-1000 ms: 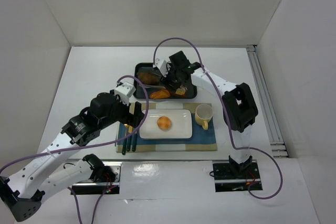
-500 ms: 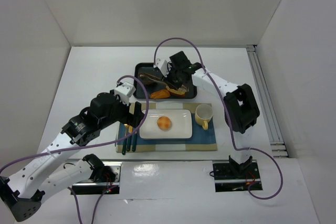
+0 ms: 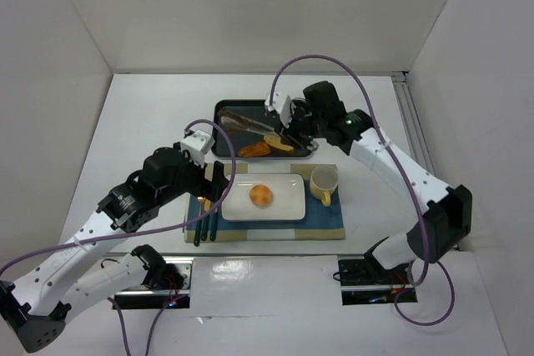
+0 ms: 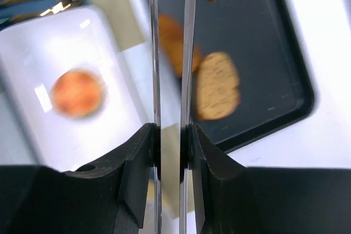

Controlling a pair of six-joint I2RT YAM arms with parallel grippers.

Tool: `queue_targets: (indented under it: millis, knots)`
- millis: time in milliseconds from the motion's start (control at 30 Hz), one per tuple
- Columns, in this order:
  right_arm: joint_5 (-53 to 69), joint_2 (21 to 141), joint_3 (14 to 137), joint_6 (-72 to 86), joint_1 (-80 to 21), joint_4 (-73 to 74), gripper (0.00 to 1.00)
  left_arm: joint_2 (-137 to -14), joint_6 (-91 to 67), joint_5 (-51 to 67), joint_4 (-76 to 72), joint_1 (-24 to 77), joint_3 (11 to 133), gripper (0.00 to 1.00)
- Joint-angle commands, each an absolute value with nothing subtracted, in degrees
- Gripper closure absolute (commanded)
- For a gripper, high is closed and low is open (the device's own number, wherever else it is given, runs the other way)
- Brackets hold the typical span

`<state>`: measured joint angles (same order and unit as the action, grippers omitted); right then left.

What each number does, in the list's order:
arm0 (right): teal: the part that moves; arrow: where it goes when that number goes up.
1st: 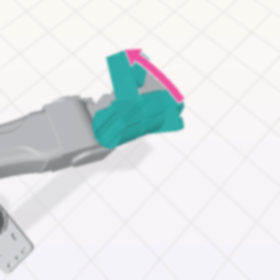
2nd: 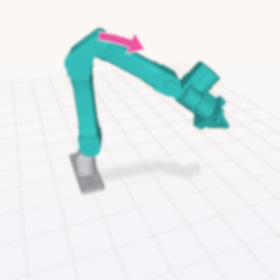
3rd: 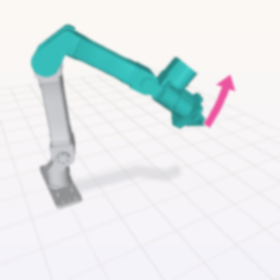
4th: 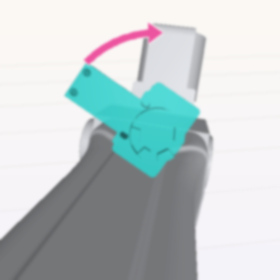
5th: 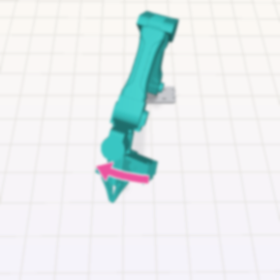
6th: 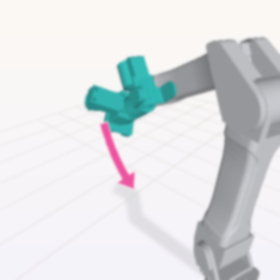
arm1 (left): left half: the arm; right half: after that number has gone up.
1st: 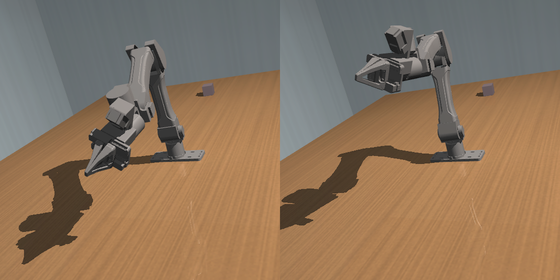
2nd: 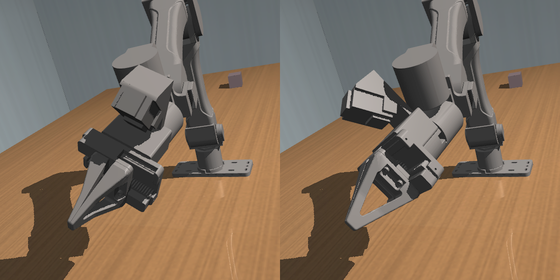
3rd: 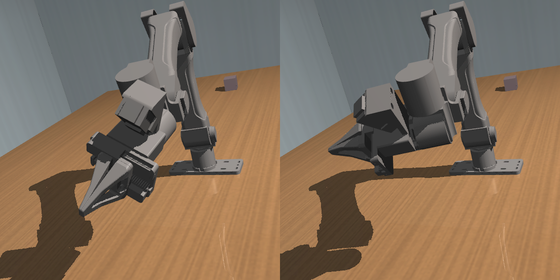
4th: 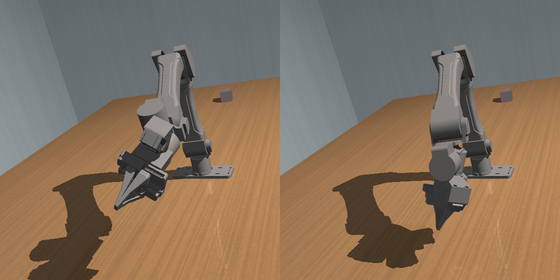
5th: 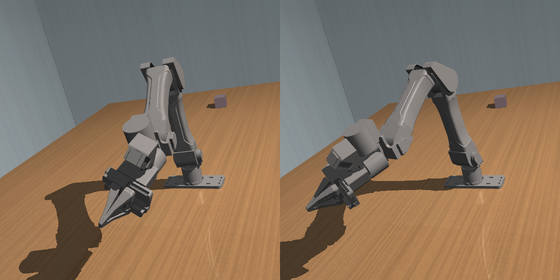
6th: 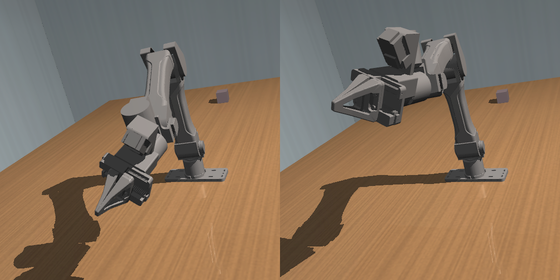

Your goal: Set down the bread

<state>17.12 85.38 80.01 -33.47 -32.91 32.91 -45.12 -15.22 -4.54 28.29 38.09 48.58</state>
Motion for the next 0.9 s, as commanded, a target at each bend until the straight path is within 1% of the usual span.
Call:
queue_targets:
  millis: [0, 67, 200, 433, 533, 567, 633, 667, 733, 867]
  knots:
    - [24.60, 78.77, 74.99, -35.51, -33.57, 43.91, 0.92, -44.03, -15.56, -5.80, 26.54, 38.32, 48.43, 0.00]
    - [27.06, 76.57, 73.31, -36.99, -33.57, 48.75, 0.92, -44.03, -15.56, -5.80, 26.54, 38.32, 48.43, 0.00]
    - [28.83, 75.94, 68.65, -38.23, -33.57, 53.25, 0.92, -44.03, -15.56, -5.80, 26.54, 38.32, 48.43, 0.00]
    - [30.85, 77.07, 63.73, -38.23, -33.57, 51.69, 0.89, -44.03, -15.56, -5.80, 26.54, 37.79, 48.43, 0.00]
    - [30.85, 79.18, 63.19, -37.62, -34.10, 50.46, 0.85, -44.03, -15.56, -5.80, 26.54, 37.79, 48.43, 0.00]
    - [30.85, 79.19, 63.19, -37.62, -34.10, 50.45, 0.80, -44.03, -15.56, -5.80, 26.54, 37.79, 48.43, 0.00]
    - [30.85, 80.68, 63.19, -37.10, -34.62, 49.92, 0.76, -44.03, -15.56, -5.80, 26.54, 37.79, 48.43, 0.00]
    - [30.85, 80.68, 63.19, -37.09, -35.32, 49.92, 0.69, -44.03, -15.56, -5.80, 26.54, 37.79, 48.43, 0.00]
    - [30.33, 81.73, 63.19, -36.57, -36.72, 49.92, 0.67, -44.03, -15.56, -5.80, 26.54, 37.79, 48.43, 0.00]
    - [29.10, 82.87, 63.72, -36.04, -39.54, 49.92, 0.58, -44.03, -15.56, -5.80, 26.54, 37.79, 48.43, 0.00]
